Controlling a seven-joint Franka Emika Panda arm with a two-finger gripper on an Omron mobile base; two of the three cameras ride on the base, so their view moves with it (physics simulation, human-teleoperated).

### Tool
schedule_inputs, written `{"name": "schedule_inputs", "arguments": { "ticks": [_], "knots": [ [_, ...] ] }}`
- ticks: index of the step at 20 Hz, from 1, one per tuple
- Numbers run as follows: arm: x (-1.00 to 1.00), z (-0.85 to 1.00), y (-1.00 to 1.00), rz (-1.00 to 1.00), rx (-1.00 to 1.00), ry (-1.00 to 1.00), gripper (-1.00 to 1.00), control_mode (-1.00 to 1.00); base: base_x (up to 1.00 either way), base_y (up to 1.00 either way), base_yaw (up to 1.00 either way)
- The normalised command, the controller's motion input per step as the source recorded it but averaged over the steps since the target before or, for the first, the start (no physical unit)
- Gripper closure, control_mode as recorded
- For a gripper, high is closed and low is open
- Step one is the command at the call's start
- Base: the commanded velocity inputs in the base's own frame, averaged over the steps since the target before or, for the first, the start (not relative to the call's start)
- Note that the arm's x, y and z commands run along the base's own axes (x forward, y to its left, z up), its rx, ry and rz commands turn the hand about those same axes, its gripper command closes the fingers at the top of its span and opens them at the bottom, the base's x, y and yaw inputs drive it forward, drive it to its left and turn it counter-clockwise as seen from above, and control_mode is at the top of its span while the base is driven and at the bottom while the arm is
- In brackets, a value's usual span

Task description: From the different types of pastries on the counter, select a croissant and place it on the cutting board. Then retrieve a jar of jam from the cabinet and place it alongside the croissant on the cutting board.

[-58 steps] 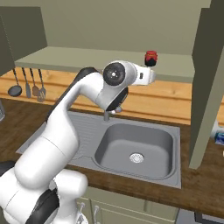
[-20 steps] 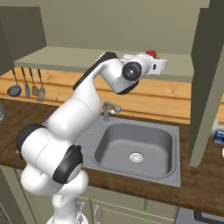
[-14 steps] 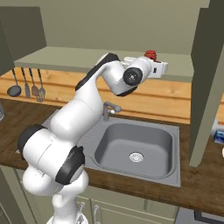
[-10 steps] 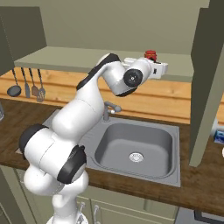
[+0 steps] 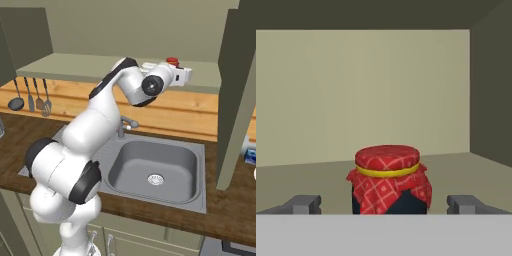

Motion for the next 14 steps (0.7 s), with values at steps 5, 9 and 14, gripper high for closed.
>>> {"name": "schedule_inputs", "arguments": {
  "ticks": [5,9,14],
  "knots": [
    [0.14,0.0,0.0,0.0,0.0,0.0,-1.0,-1.0,0.0,0.0,0.0],
    [0.2,0.0,-0.09,0.0,0.0,0.0,-1.0,-1.0,0.0,0.0,0.0],
    [0.23,0.0,-0.1,0.0,0.0,0.0,-1.0,-1.0,0.0,0.0,0.0]
  ]
}}
